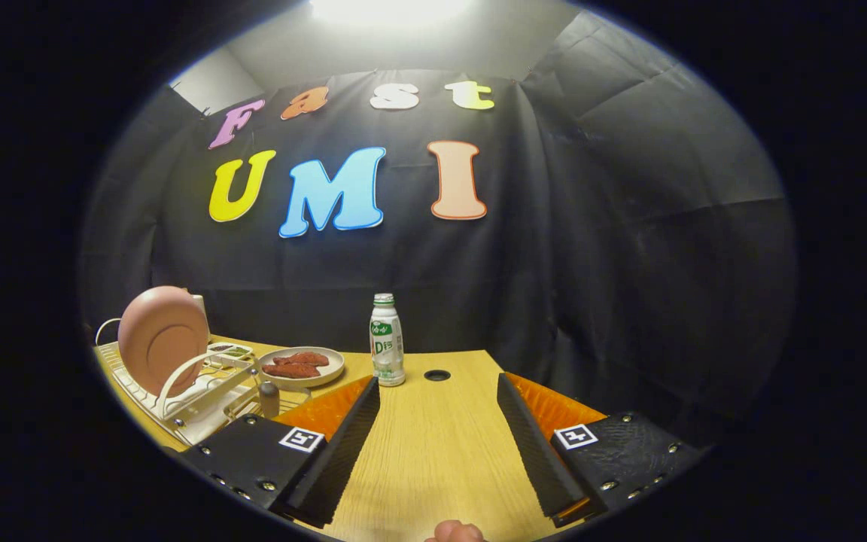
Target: Take the plate from the dish rack, then take the spoon from the basket and place it into the plate.
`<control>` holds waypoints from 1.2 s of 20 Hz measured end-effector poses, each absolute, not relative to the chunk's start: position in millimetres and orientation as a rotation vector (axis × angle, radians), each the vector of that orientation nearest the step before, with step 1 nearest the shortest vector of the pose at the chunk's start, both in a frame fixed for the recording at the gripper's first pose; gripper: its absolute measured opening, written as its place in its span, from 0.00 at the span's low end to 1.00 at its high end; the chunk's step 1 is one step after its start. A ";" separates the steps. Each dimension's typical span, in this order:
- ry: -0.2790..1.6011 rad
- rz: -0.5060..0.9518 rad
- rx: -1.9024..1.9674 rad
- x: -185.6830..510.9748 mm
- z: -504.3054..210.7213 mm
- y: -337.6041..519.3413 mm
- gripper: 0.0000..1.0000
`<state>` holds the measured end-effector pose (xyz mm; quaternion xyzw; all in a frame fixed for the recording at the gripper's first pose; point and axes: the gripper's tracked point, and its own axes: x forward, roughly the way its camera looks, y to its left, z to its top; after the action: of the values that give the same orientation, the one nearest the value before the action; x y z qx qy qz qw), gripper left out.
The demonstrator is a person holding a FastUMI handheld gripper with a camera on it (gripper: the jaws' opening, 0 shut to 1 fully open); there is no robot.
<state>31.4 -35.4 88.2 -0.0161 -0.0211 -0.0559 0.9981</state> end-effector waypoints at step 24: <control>0.256 0.005 -0.036 18.6 229.6 194.0 0.96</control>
<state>18.6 194.0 229.6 -0.0182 0.1276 0.0024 0.9917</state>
